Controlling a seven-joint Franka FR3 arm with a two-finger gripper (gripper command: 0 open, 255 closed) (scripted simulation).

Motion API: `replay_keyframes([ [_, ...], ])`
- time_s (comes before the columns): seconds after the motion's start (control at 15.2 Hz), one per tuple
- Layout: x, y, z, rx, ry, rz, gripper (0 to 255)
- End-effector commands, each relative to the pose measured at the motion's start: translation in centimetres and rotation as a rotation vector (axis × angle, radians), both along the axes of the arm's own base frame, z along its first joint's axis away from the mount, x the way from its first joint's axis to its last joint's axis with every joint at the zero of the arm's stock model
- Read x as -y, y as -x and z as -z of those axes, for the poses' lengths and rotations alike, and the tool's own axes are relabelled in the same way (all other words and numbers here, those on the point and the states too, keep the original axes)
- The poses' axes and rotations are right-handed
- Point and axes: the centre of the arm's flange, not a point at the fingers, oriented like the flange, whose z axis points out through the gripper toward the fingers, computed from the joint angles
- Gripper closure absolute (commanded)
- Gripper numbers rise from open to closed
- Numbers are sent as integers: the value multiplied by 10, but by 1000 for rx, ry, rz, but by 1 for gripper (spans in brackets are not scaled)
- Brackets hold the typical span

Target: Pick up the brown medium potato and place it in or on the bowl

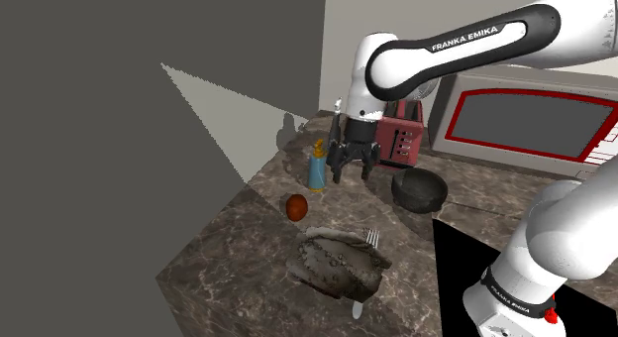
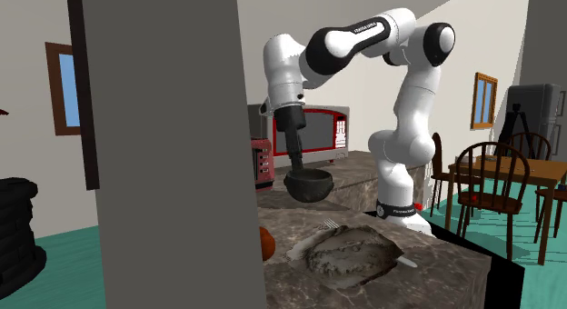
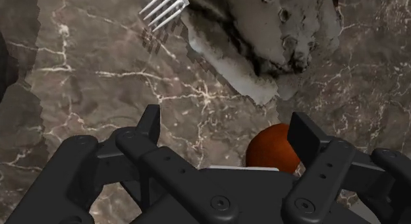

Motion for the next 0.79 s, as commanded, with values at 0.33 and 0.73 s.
replay_keyframes([
  [0.33, -35, -66, 53, -31, -38, 180, 0],
  [0.73, -53, -113, 92, -51, -64, 301, 0],
])
